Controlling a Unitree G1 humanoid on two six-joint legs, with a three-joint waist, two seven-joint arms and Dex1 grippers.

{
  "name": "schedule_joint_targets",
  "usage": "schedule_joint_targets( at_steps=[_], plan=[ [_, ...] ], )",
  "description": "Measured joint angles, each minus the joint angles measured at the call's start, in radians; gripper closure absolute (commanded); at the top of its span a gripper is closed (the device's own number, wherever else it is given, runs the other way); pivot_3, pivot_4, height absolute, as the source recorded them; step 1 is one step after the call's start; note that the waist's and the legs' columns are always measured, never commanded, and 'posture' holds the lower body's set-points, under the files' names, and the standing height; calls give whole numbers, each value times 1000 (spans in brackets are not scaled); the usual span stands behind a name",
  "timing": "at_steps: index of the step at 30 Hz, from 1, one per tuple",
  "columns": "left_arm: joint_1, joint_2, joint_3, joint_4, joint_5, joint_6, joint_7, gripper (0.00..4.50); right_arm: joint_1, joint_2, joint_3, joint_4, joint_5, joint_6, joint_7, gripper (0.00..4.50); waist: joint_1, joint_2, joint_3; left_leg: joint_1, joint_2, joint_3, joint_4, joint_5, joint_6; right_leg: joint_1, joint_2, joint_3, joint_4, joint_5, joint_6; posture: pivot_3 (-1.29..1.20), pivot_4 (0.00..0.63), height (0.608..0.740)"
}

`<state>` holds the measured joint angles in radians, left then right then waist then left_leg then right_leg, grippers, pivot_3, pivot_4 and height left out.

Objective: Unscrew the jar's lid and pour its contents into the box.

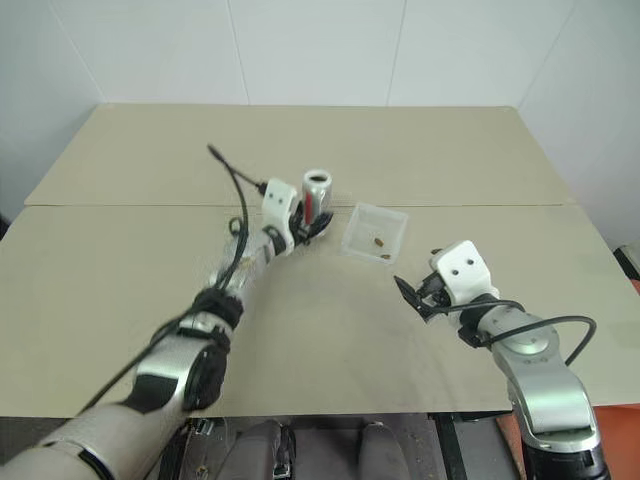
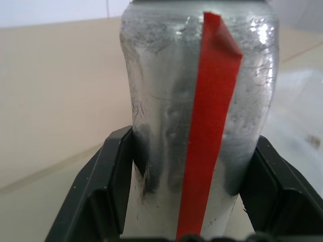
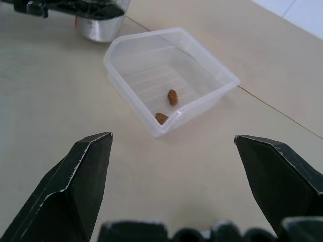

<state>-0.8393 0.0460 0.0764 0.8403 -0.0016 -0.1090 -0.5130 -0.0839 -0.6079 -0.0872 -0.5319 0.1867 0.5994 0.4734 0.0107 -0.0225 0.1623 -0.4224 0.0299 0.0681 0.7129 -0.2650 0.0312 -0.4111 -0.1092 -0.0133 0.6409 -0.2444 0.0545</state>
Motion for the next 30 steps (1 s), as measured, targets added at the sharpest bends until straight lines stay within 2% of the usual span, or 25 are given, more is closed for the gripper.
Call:
schedule_joint_targets(
  at_steps=[5,11,17,30],
  plan=[
    [132,21,-9,-292,-16,54,31,1738,-7,1,4,7,-8,-8,2,19,2,0,0,1,0,-1,0,0,1,1,0,0,0,0,0,0,150,740],
    [242,18,-22,-471,-59,181,64,1738,-16,1,18,23,-10,-13,5,19,2,0,0,2,0,-1,0,-3,5,2,0,0,0,0,0,0,150,740],
    [291,21,-71,-495,-40,177,101,1738,-32,1,41,50,-18,-34,7,19,2,0,0,3,0,-1,0,-3,5,3,0,0,-1,0,0,0,150,740],
    [298,29,-99,-412,-23,64,147,1738,-42,0,45,64,-37,-47,8,19,2,0,0,3,0,-1,0,-3,6,4,0,0,-1,0,0,0,150,740]
  ],
)
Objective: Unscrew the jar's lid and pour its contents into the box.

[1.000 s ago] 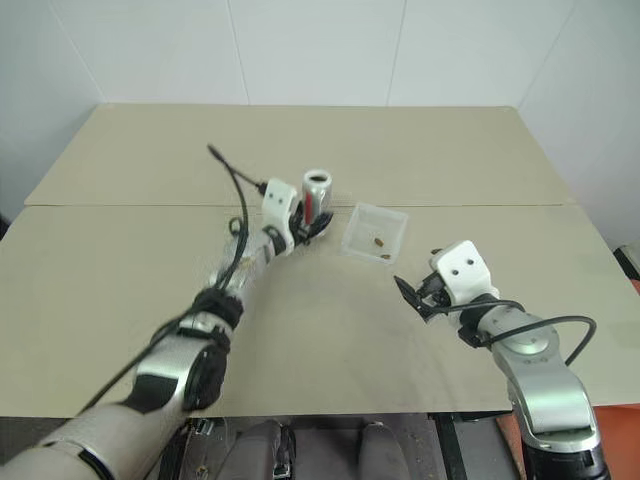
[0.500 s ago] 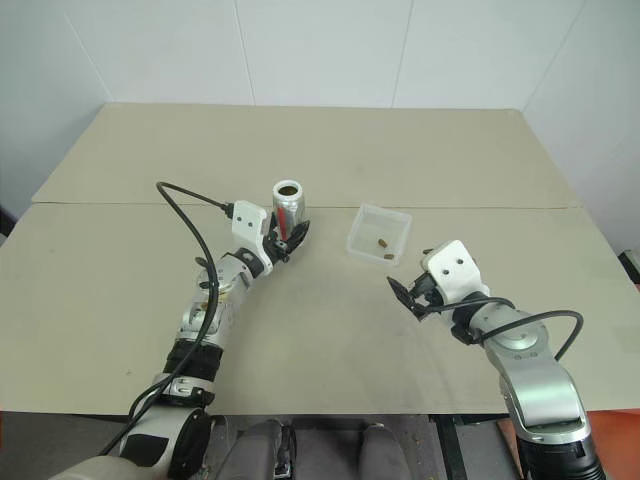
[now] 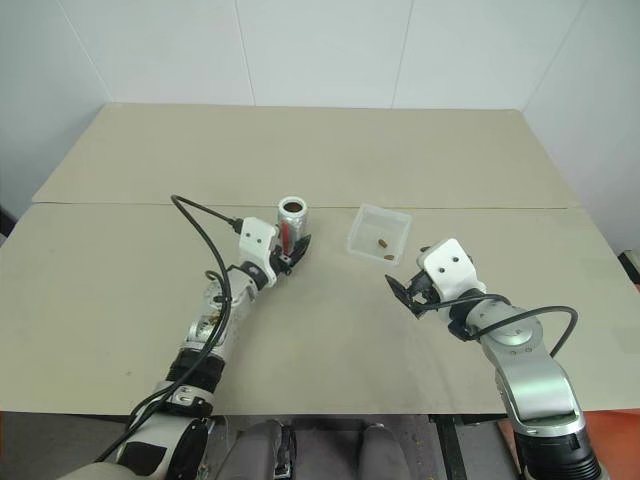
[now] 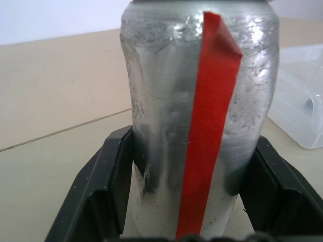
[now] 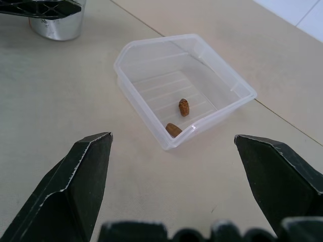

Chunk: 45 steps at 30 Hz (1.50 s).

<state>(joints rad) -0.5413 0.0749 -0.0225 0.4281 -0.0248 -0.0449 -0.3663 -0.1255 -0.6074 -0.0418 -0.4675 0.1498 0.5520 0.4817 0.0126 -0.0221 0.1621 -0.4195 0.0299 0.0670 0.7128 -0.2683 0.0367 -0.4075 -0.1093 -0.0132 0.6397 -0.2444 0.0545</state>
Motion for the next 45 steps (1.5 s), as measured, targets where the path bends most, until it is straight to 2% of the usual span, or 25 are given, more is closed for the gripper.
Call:
schedule_joint_targets(
  at_steps=[1,2,3,6,16,28,32,36,40,42,45],
  plan=[
    [1,-2,0,0,-3,-1,2,1738,0,0,0,0,-2,0,1,19,0,0,0,0,0,0,0,0,0,0,0,0,0,0,0,0,150,740],
    [2,-3,0,0,-5,-1,3,1154,0,-1,0,0,-3,0,3,0,0,0,0,0,0,0,0,0,0,0,0,0,0,0,0,0,150,740],
    [4,-5,0,0,-6,-1,5,970,0,-1,0,0,-5,0,7,0,0,0,0,0,0,0,0,0,0,0,0,0,0,0,0,0,150,740],
    [10,-9,0,0,-14,-1,5,53,0,-1,0,0,-9,0,14,0,0,0,0,0,0,0,0,0,0,0,0,0,0,0,0,0,150,740],
    [80,7,6,-111,-36,51,16,22,-6,-1,0,6,-10,-15,30,0,-1,0,0,0,0,0,0,0,0,0,0,0,0,0,0,0,150,740],
    [296,104,5,-379,-96,162,-46,22,-45,0,4,65,-11,-44,43,0,-2,0,0,4,1,0,-1,-1,1,2,0,1,0,0,0,0,150,740],
    [401,205,10,-527,-149,181,-143,22,-43,-7,0,64,-5,-49,66,0,-4,0,0,4,2,0,-2,-1,1,2,0,1,0,0,0,0,150,740],
    [534,368,67,-736,-263,227,-286,22,35,-77,-75,56,64,-78,170,0,1,1,0,5,3,0,-3,-2,3,3,-1,1,-2,0,-1,0,150,740],
    [689,553,190,-897,-393,267,-438,22,195,-187,-228,-16,186,-154,376,0,-1,1,-1,8,3,0,-4,-3,4,6,-1,1,-10,-1,-1,0,150,740],
    [739,602,265,-929,-458,293,-479,22,249,-240,-302,-32,249,-158,476,0,-2,1,-1,14,4,0,-6,-3,4,12,-1,1,-10,-1,-1,0,150,740],
    [826,642,411,-979,-651,369,-544,22,306,-313,-418,-46,331,-165,610,0,-4,1,-1,23,5,0,-11,-4,3,20,-1,1,-13,-2,-3,0,150,740]
  ],
)
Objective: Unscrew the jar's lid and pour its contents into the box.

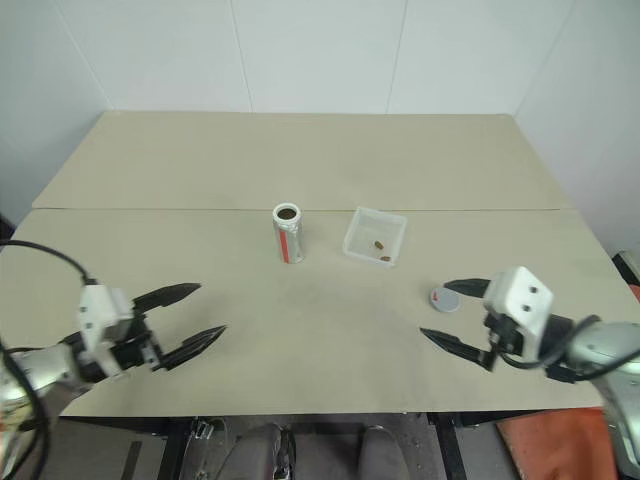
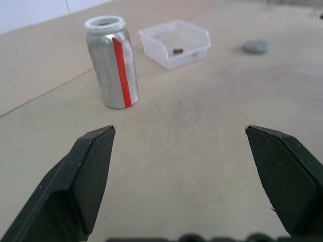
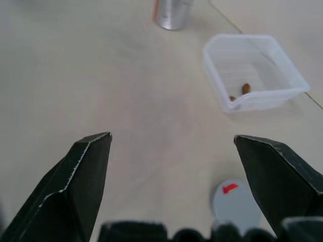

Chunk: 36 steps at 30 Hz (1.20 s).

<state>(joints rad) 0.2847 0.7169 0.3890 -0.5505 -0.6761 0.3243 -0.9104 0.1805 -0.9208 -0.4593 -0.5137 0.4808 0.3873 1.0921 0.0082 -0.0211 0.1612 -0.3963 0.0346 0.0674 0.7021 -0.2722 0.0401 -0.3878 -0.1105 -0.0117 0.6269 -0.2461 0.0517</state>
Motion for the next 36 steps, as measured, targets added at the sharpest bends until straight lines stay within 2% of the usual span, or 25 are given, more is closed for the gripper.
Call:
schedule_joint_targets(
  at_steps=[3,8,14,20,22,27,36],
  plan=[
    [48,62,142,-22,-166,75,-70,22,30,-62,-76,1,43,3,85,0,0,0,0,1,0,0,-1,0,-1,0,0,0,1,-1,-1,0,150,740],
    [72,128,265,-13,-257,139,-132,22,32,-91,-101,33,50,-10,147,0,1,0,0,1,-2,2,-3,0,-1,0,0,1,0,-1,-1,0,150,740],
    [71,148,226,40,-162,122,-177,22,18,-91,-93,41,1,-21,104,0,3,0,0,1,-3,3,-3,0,-1,-1,1,1,0,-1,-1,0,150,740],
    [-44,177,180,111,-132,131,-178,22,-54,-47,-49,-25,16,-1,6,0,3,0,0,1,-2,2,-4,0,-1,-1,1,1,0,-1,-1,0,150,740],
    [-61,185,166,120,-111,132,-177,22,-59,-35,-22,-45,15,-1,-14,0,3,0,0,1,-2,2,-5,0,-1,-1,1,1,-1,-1,-1,0,150,740],
    [-119,192,123,137,-94,166,-152,22,-116,65,112,-48,-49,30,-184,0,1,-2,0,1,-2,3,-6,2,-3,-3,1,2,1,-1,-1,0,150,740],
    [-175,222,105,155,-98,224,-142,22,-141,44,183,-114,-36,76,-203,0,-1,-1,0,0,-2,2,-6,2,-3,-4,1,2,1,-1,-1,0,150,740]
  ],
)
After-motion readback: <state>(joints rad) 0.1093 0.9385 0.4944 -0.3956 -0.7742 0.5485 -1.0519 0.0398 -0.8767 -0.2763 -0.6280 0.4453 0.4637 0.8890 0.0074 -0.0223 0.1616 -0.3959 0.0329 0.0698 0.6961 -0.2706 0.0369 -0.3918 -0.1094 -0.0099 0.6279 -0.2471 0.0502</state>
